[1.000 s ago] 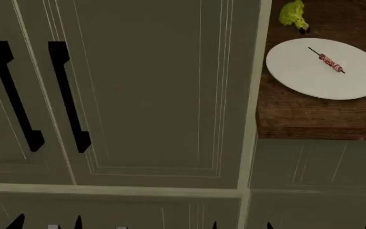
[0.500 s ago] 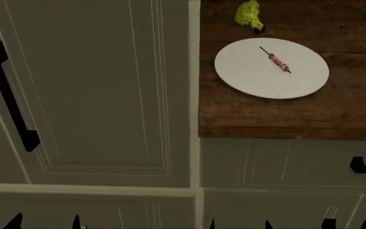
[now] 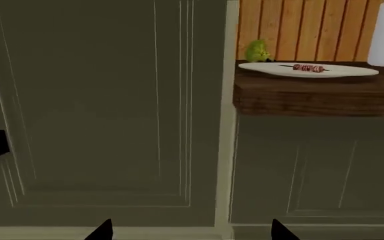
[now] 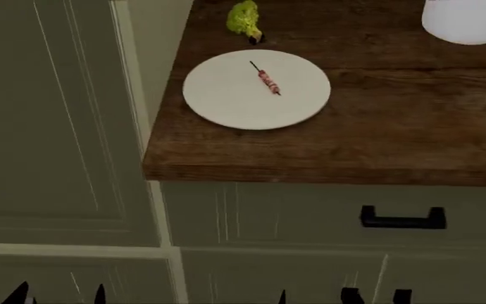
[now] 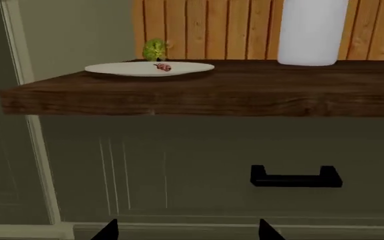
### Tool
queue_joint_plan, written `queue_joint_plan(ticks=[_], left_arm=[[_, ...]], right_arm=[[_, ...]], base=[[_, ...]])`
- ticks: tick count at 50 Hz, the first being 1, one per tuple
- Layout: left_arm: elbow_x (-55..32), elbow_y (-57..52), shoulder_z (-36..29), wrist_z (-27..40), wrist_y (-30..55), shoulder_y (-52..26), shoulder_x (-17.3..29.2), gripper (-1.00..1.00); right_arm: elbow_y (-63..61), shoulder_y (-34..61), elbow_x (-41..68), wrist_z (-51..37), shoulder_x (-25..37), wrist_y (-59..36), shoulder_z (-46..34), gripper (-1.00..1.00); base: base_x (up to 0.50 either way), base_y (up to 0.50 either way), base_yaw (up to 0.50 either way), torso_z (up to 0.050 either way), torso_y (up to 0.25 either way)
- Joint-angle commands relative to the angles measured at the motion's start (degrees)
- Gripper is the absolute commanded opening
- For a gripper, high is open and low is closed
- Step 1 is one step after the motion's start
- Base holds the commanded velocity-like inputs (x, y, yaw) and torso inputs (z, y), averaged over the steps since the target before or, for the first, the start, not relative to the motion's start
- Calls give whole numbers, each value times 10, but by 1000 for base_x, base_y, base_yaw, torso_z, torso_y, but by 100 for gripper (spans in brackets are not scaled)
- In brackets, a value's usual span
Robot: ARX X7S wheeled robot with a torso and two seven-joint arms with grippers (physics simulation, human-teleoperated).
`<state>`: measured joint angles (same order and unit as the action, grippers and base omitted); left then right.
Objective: Pick the kebabs from the counter and place it in the microwave.
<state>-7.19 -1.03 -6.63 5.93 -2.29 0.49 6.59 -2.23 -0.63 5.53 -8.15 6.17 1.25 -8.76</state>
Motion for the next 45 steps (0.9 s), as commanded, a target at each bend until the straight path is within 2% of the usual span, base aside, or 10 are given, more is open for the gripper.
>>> queue_joint_plan(ticks=[1,25,35,45], left_arm=[[-3,-1,-8,7,-5,2,6,100],[-15,-1,-19,14,-10,2,17,100],[-45,-5,-19,2,-11,4,20,100],[-51,-16,-28,0,-1,3,27,100]], right_arm=[[-5,-2,5,-8,6,0,-8,100],[-8,1,7,-20,16,-3,-28,100],[-10,4,7,-28,21,-8,-31,100],[-13,5,10,-34,25,-7,-35,100]], base=[[0,-500,0,0,0],[0,-500,0,0,0],[0,0,0,2,2],[0,0,0,50,61]])
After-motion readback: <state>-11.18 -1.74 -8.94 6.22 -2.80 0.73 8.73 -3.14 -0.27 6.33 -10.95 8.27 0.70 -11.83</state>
